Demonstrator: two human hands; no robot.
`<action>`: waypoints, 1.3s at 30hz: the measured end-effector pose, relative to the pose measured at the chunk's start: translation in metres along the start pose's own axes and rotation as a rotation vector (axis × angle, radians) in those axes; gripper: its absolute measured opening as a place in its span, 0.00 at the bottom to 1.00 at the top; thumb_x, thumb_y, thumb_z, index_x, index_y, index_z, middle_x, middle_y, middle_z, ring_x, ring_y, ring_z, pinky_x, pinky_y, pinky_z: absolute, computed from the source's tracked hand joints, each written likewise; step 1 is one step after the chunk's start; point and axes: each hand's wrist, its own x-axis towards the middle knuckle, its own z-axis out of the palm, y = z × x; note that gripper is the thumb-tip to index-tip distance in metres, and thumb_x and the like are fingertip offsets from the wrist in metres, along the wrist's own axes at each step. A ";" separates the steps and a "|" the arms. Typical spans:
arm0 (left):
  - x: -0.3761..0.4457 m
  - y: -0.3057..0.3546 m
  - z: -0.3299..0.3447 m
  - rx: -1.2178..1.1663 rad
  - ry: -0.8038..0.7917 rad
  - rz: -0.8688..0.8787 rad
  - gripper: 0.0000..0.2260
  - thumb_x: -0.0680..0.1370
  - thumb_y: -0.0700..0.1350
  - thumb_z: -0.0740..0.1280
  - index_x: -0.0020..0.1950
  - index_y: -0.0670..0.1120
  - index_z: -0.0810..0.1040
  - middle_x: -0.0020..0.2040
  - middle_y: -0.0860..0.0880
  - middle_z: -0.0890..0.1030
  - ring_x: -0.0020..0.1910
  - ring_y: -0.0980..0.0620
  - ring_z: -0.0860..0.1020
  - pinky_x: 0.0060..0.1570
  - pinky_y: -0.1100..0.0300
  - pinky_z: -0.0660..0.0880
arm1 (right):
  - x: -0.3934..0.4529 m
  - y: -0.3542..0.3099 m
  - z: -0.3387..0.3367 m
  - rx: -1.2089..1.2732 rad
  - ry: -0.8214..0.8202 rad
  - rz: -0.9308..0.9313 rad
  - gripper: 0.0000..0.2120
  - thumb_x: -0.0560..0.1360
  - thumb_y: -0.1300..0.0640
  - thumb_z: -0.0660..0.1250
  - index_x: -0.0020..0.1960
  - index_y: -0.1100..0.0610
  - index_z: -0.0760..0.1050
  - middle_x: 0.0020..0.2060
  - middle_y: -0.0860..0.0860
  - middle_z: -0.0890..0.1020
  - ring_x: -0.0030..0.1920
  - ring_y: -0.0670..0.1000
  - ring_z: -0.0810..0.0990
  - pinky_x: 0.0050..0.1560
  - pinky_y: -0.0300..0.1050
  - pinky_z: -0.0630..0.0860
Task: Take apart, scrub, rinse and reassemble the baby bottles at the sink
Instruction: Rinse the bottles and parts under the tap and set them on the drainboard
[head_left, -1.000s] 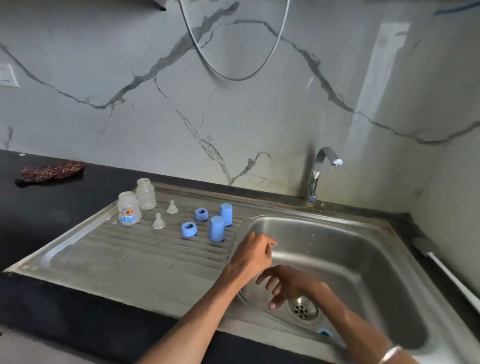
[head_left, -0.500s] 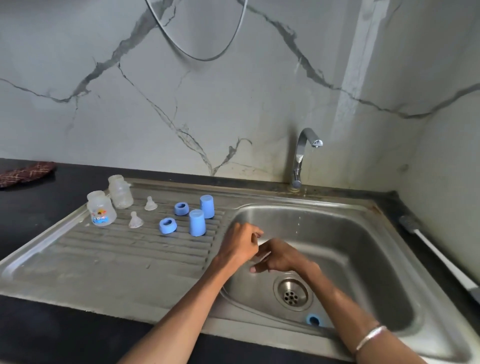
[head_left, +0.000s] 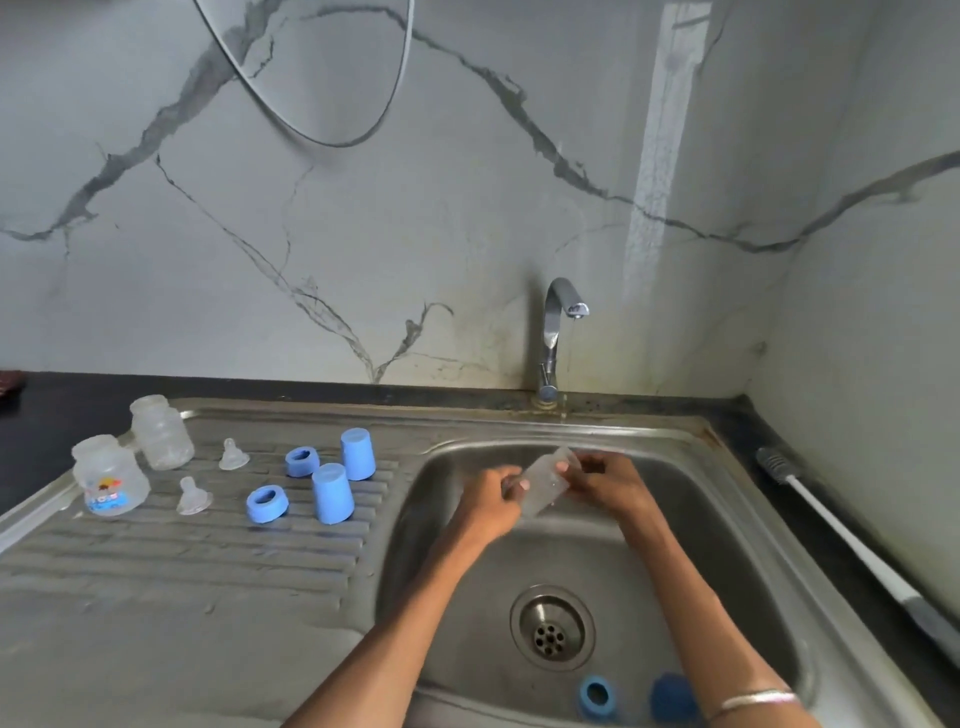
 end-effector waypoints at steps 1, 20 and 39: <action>0.005 0.005 0.005 -0.031 -0.021 -0.002 0.19 0.80 0.46 0.68 0.71 0.45 0.74 0.67 0.47 0.79 0.65 0.50 0.76 0.59 0.67 0.68 | 0.003 0.001 -0.003 0.039 0.024 0.002 0.14 0.74 0.56 0.75 0.58 0.58 0.81 0.49 0.53 0.86 0.49 0.49 0.85 0.46 0.40 0.82; 0.037 0.023 0.046 -0.992 -0.180 -0.293 0.08 0.84 0.42 0.60 0.60 0.41 0.76 0.52 0.41 0.83 0.53 0.42 0.82 0.53 0.50 0.81 | 0.022 0.011 -0.002 0.155 -0.033 -0.002 0.25 0.77 0.58 0.71 0.72 0.51 0.69 0.63 0.55 0.79 0.60 0.54 0.81 0.56 0.51 0.82; 0.051 0.021 0.029 -0.989 0.100 -0.166 0.10 0.81 0.35 0.65 0.61 0.35 0.80 0.56 0.39 0.82 0.55 0.45 0.81 0.46 0.60 0.82 | 0.020 0.006 -0.010 0.240 0.130 -0.084 0.30 0.63 0.45 0.80 0.63 0.48 0.77 0.56 0.54 0.83 0.56 0.53 0.83 0.56 0.47 0.80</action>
